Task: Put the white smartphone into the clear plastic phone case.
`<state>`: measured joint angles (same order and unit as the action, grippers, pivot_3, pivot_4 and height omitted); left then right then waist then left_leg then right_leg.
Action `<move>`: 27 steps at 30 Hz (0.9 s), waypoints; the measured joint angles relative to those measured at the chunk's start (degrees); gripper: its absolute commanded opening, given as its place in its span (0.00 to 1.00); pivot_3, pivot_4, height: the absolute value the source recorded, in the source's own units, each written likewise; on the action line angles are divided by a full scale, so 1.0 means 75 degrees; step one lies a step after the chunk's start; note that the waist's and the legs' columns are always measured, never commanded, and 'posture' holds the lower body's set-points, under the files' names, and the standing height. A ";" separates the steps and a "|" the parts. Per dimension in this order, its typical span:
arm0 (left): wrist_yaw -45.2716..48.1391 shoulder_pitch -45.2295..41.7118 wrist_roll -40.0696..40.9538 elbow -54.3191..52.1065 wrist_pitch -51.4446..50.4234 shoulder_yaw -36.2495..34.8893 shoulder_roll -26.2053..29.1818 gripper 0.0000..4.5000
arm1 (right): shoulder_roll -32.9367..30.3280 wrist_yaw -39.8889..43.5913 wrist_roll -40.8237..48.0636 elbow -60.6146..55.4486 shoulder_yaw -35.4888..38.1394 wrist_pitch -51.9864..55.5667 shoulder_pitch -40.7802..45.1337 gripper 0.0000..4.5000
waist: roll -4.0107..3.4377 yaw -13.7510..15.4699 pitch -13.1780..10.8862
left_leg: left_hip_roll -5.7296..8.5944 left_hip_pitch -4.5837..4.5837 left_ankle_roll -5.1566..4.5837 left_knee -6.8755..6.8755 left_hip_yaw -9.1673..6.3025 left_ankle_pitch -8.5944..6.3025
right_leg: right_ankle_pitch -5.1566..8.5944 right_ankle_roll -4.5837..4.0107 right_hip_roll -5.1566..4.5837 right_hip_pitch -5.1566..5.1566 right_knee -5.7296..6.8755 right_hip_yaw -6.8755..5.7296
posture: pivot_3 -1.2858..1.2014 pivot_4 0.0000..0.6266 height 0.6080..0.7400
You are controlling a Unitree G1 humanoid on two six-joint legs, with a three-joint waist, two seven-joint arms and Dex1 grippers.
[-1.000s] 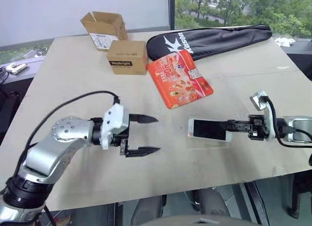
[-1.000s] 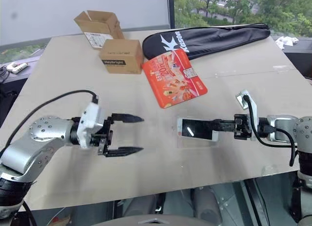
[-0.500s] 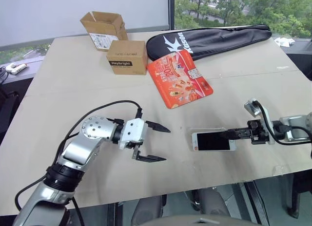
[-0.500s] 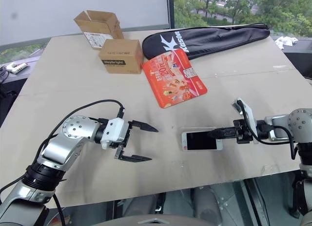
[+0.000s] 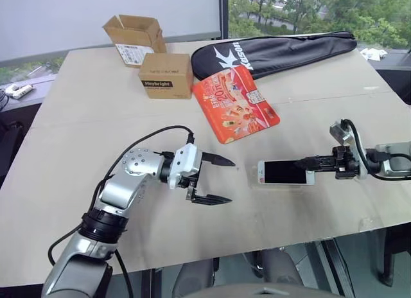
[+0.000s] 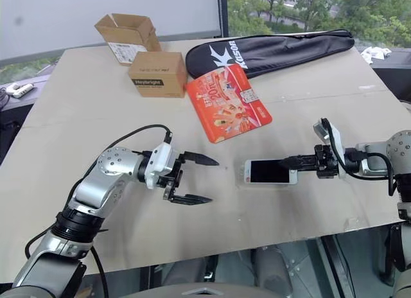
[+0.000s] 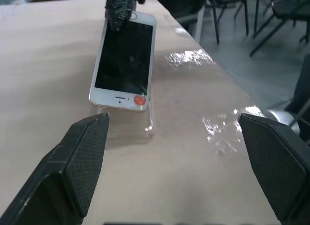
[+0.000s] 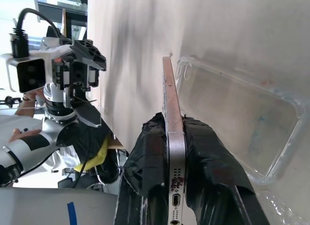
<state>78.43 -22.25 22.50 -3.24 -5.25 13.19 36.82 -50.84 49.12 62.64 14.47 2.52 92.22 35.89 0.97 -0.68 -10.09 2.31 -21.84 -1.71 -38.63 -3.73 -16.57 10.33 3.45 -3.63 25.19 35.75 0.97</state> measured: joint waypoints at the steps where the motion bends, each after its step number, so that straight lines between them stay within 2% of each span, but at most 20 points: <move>1: 0.0003 -0.0004 -0.0076 0.0053 0.0058 0.0003 -0.0021 0.99 | -0.0061 0.0017 -0.0029 0.0000 -0.0070 0.0000 -0.0001 0.00 | 0.0000 0.0001 0.0000 | 0.0000 0.0000 0.0000 -0.0001 0.0000 0.0000 | 0.0000 0.0000 0.0000 0.0000 0.0000 0.0000 | 0.52 0.24 1.00; 6: -0.0065 -0.0120 -0.0275 0.0218 0.0145 0.0062 -0.0330 0.99 | -0.0160 0.0115 -0.0340 -0.0042 -0.0292 -0.0018 -0.0086 0.00 | 0.0000 0.0014 0.0000 | 0.0001 -0.0003 0.0000 -0.0008 0.0001 0.0000 | 0.0000 0.0000 -0.0001 -0.0001 0.0001 0.0001 | 0.52 0.24 1.00; 12: -0.0326 -0.0387 -0.0536 0.0648 0.0273 0.0124 -0.0903 0.99 | -0.0265 0.0736 -0.0869 -0.0101 -0.0695 -0.0467 -0.0189 0.00 | -0.0001 0.0010 0.0004 | 0.0001 0.0001 0.0000 -0.0019 0.0000 0.0000 | -0.0002 0.0003 -0.0001 -0.0007 0.0004 0.0002 | 0.52 0.24 1.00; 15: -0.0484 -0.0432 -0.0640 0.0806 0.0187 0.0158 -0.1054 0.80 | -0.0290 0.0973 -0.1025 -0.0080 -0.0839 -0.0667 -0.0186 0.00 | 0.0000 0.0008 0.0005 | 0.0001 0.0002 0.0000 -0.0029 -0.0001 0.0000 | -0.0003 0.0004 0.0000 -0.0009 0.0010 0.0002 | 0.52 0.24 1.00; 17: -0.0492 -0.0448 -0.0667 0.0808 0.0080 0.0190 -0.1077 0.57 | -0.0308 0.1136 -0.1129 -0.0059 -0.0916 -0.0747 -0.0185 0.00 | -0.0001 0.0007 0.0006 | 0.0000 0.0004 0.0000 -0.0035 -0.0003 0.0000 | -0.0003 0.0004 0.0001 -0.0012 0.0012 0.0002 | 0.52 0.24 1.00; 18: -0.0492 -0.0447 -0.0674 0.0808 0.0080 0.0203 -0.1100 0.52 | -0.0327 0.1208 -0.1166 -0.0051 -0.0955 -0.0796 -0.0185 0.00 | -0.0001 0.0008 0.0006 | 0.0000 0.0004 0.0000 -0.0039 -0.0005 0.0000 | -0.0003 0.0005 0.0001 -0.0013 0.0013 0.0002 | 0.52 0.24 1.00; 19: -0.0492 -0.0447 -0.0677 0.0808 0.0081 0.0206 -0.1103 0.39 | -0.0331 0.1221 -0.1172 -0.0051 -0.0965 -0.0805 -0.0184 0.00 | -0.0001 0.0009 0.0006 | 0.0000 0.0004 0.0000 -0.0040 -0.0005 0.0000 | -0.0003 0.0005 0.0001 -0.0013 0.0013 0.0002 | 0.52 0.24 1.00; 22: -0.0528 -0.0447 -0.0819 0.0839 0.0184 0.0338 -0.1246 0.16 | -0.0401 0.1489 -0.1345 0.0026 -0.1162 -0.0917 -0.0170 0.00 | 0.0000 0.0019 0.0008 | 0.0001 0.0005 -0.0001 -0.0055 -0.0011 -0.0002 | -0.0004 0.0006 0.0000 -0.0024 0.0011 -0.0001 | 0.52 0.24 1.00; 23: -0.0529 -0.0447 -0.0899 0.0868 0.0238 0.0406 -0.1296 0.03 | -0.0412 0.1575 -0.1403 0.0047 -0.1218 -0.0973 -0.0150 0.00 | -0.0001 0.0021 0.0008 | 0.0001 0.0006 -0.0003 -0.0060 -0.0010 -0.0003 | -0.0004 0.0006 0.0000 -0.0027 0.0011 -0.0001 | 0.52 0.24 1.00; 24: -0.0527 -0.0448 -0.0960 0.0900 0.0277 0.0451 -0.1344 0.00 | -0.0414 0.1633 -0.1439 0.0080 -0.1266 -0.1003 -0.0130 0.00 | 0.0000 0.0019 0.0008 | 0.0001 0.0007 -0.0004 -0.0063 -0.0012 -0.0003 | -0.0004 0.0006 0.0000 -0.0031 0.0011 -0.0001 | 0.52 0.24 1.00; 27: -0.0694 -0.0586 -0.1226 0.1171 0.0441 0.0636 -0.1598 0.00 | -0.0417 0.1805 -0.1561 0.0189 -0.1408 -0.1062 -0.0072 0.00 | 0.0000 0.0025 0.0009 | 0.0002 0.0018 -0.0005 -0.0070 -0.0026 -0.0004 | -0.0004 0.0007 0.0000 -0.0047 0.0011 -0.0004 | 0.52 0.24 1.00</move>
<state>73.23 -26.64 13.30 5.54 -1.94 17.97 24.84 -53.97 62.66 50.93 15.89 -8.04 84.26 35.35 0.97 -0.49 -10.02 2.32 -21.71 -1.74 -39.15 -3.92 -16.59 10.30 3.50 -3.63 24.83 35.83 0.94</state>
